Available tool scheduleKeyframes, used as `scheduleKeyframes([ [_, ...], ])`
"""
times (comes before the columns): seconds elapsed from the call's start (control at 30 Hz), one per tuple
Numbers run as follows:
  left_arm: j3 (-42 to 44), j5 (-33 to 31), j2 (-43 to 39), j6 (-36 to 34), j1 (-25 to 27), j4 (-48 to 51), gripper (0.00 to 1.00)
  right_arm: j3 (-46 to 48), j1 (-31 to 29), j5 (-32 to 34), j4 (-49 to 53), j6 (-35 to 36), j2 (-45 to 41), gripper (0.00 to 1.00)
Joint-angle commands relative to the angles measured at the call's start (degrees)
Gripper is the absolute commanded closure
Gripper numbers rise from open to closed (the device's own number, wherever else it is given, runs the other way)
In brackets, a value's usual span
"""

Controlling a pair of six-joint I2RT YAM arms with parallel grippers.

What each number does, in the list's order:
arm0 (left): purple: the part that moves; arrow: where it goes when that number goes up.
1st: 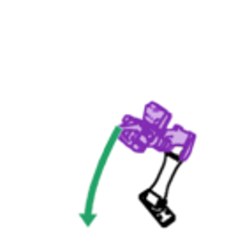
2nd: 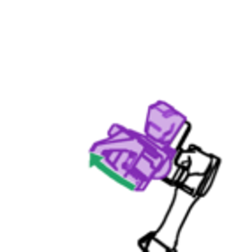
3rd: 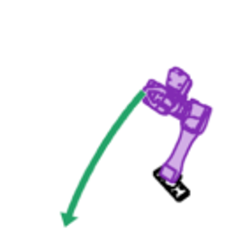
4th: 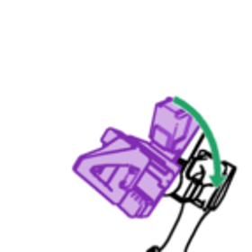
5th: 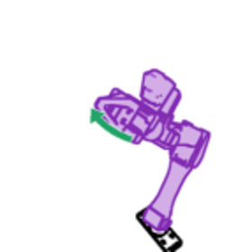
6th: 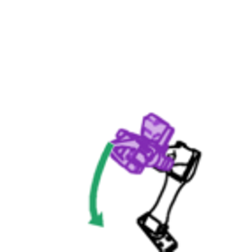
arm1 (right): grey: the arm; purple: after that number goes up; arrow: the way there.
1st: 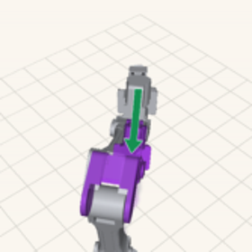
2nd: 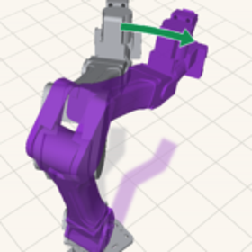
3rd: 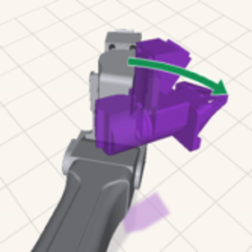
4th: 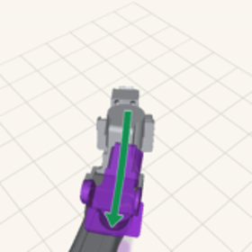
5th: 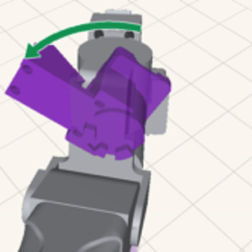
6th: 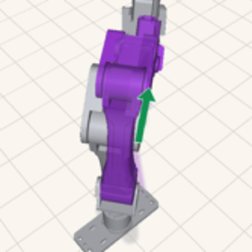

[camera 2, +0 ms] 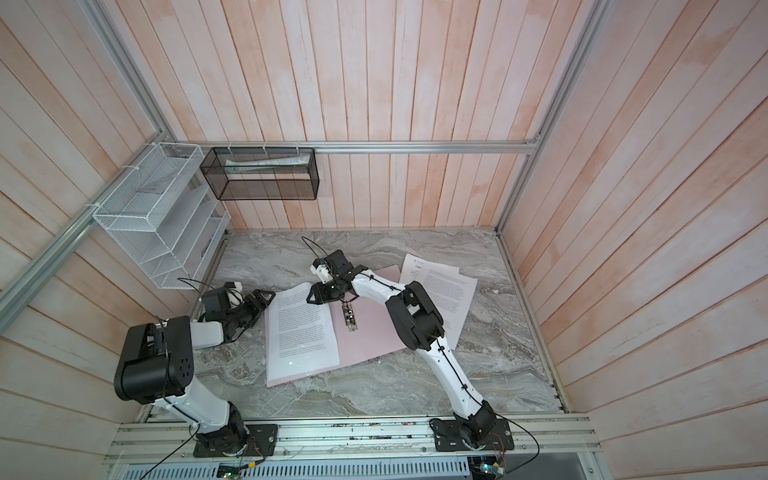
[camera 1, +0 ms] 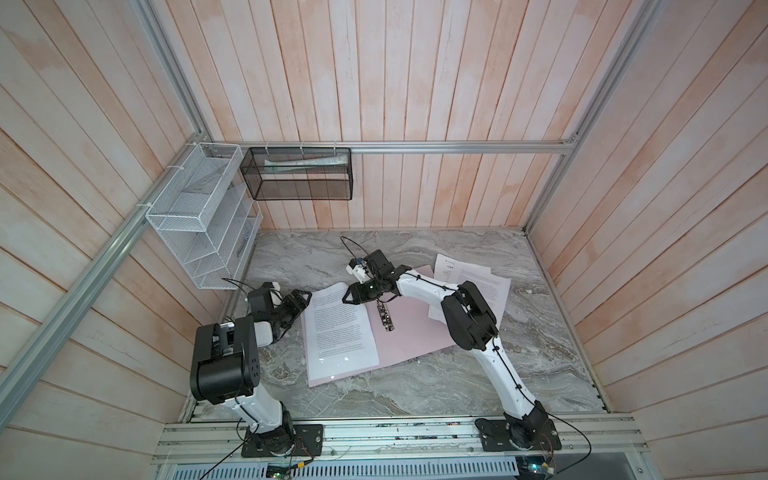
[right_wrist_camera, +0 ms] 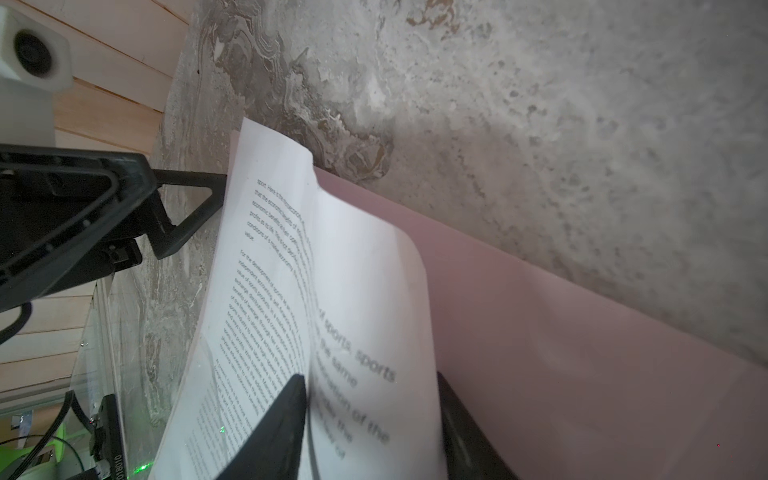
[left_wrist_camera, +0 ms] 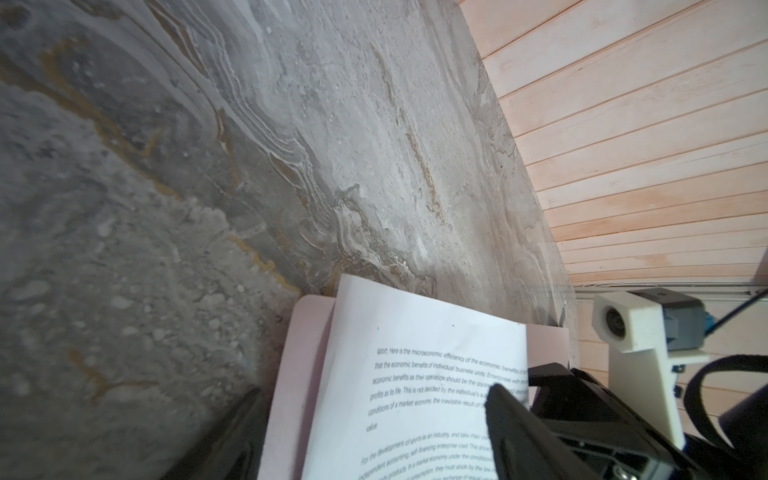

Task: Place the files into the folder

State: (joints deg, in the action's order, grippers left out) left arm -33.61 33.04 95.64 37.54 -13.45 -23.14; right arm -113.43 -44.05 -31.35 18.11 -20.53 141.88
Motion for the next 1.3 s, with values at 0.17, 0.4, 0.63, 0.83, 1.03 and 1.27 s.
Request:
scheduleKeyframes([
  [0.17, -1.5, 1.2, 1.2, -1.3, 0.8, 1.5, 0.16, -6.6, -1.9, 3.4, 5.2, 1.4, 4.3, 0.56],
  [0.4, -1.7, 1.2, 1.3, -1.5, 0.9, 1.8, 0.16, -10.0, -2.8, 4.3, 7.4, 2.0, 6.0, 0.58],
  [0.63, -1.6, 1.2, 1.0, -1.8, 0.9, 1.7, 0.16, -6.8, -2.8, 6.7, 7.5, 2.6, 3.0, 0.47],
  [0.83, -1.3, 1.7, 0.3, -2.1, 0.9, 1.5, 0.14, -2.2, -2.8, 15.5, 8.1, 3.6, -5.3, 0.28],
  [1.03, -2.1, -0.8, -0.8, -2.3, 0.6, 4.1, 0.14, 3.3, -2.2, 26.0, 13.5, 6.8, -14.9, 0.15],
  [1.27, -4.9, -8.7, -9.1, -2.8, 1.0, 13.2, 0.14, 23.4, 1.0, 32.2, 7.9, 6.7, -29.8, 0.21],
])
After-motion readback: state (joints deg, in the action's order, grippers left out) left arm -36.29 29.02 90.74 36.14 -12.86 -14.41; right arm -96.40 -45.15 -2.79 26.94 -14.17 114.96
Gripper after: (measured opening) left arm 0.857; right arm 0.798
